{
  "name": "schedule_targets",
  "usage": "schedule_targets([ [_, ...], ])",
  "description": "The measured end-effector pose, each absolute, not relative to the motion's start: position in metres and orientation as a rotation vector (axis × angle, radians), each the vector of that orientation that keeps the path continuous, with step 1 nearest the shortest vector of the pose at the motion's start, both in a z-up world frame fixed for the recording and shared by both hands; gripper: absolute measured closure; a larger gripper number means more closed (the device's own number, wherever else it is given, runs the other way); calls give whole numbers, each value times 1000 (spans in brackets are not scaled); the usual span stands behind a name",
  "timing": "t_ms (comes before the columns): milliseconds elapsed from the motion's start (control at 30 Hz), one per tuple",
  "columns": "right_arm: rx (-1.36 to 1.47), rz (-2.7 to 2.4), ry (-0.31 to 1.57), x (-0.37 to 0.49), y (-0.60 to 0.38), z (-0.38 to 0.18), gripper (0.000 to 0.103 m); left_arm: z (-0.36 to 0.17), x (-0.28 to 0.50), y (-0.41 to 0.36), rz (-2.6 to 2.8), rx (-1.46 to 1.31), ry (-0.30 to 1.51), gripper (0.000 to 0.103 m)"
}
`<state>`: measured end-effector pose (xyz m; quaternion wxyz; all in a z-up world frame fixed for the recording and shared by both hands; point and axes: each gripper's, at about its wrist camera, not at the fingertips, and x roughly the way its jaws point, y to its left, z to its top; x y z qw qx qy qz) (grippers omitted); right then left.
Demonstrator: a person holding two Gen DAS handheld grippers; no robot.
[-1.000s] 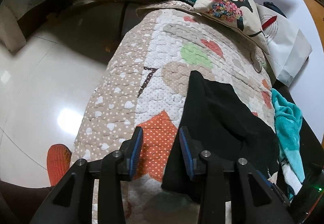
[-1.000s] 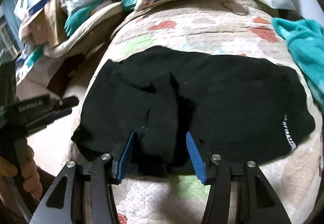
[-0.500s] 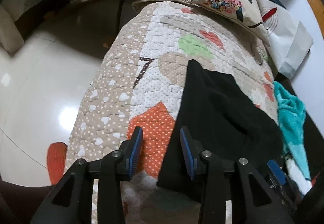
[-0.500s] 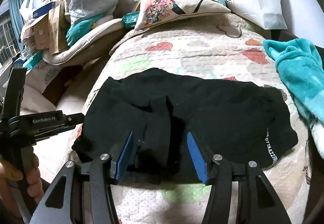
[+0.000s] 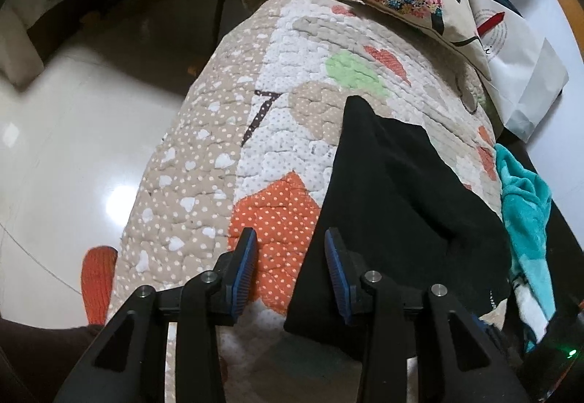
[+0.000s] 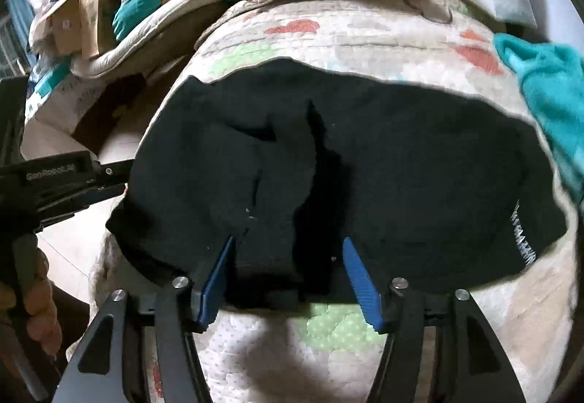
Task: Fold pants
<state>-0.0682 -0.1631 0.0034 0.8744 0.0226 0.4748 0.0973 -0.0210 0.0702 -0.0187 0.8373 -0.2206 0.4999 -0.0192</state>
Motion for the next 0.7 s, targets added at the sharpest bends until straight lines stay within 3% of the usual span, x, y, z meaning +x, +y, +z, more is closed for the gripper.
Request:
schedule_targets([
  [200,33,167,871,-75,-166,27,37,-21,-20,72,-38,-491,1069,66],
  [400,76,134,969,-69,-174,5,34,-20,-21,70,-37,-485,1069,65],
  [700,109,81,918,-72,-188,22,33,-20,-19,70,-36,-488,1071,65],
])
